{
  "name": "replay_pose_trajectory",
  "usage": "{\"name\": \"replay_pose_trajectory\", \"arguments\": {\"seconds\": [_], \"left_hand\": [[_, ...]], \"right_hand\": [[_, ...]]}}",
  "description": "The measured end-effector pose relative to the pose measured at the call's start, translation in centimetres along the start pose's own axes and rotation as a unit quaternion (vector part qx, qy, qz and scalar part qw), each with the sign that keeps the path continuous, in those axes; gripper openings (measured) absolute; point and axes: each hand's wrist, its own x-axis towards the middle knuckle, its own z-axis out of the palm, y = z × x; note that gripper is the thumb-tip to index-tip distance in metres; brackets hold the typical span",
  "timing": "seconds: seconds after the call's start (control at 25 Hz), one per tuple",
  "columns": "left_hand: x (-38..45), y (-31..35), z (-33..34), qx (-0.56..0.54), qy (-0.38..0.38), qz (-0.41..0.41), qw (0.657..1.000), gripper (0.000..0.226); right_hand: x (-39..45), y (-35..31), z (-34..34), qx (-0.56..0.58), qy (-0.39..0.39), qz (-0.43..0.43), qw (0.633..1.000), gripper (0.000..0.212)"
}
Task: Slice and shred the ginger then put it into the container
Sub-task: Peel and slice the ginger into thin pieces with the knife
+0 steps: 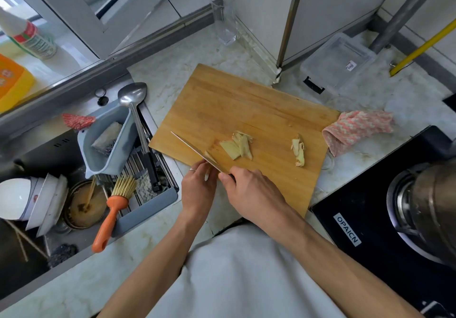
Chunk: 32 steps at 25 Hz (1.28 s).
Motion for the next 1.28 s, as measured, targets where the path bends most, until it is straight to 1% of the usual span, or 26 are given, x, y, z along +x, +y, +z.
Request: {"name": "replay_pose_trajectory", "arguments": {"seconds": [0.28,0.4,0.52,0.64,0.8,0.92,1.28], "left_hand": [[0.1,0.5,0.1,-0.01,0.009,-0.003,1.0,0.019],[0.1,0.8,0.2,-0.015,0.006,-0.02,1.0,0.018],[0.2,0.7,0.3,-0.058,-0.005,-0.047,0.997,0.017],[0.2,0.4,0.6,-0.075,-0.008,-0.046,0.996,0.014],[0.2,0.3,0.6,-0.072,0.0,-0.044,0.996,0.011],[0.3,0.6,0.5,-0.049,0.007,-0.047,0.998,0.007],[0.6,1.2,0.3,-0.036,0.012,-0.042,0.998,0.012]], "right_hand": [[-0.2,-0.2,0.0,0.002,0.002,0.006,1.0,0.039],[-0.3,-0.2,0.0,0.009,0.003,0.008,1.0,0.039],[-0.2,-0.1,-0.1,0.014,0.005,0.015,1.0,0.04],[0.0,0.0,-0.2,0.018,0.007,0.016,1.0,0.041],[0.0,-0.1,-0.5,0.009,0.005,0.01,1.0,0.041],[0.0,-0.2,-0.6,-0.003,0.003,0.005,1.0,0.041],[0.1,-0.4,-0.9,-0.019,-0.004,0.009,1.0,0.041]]}}
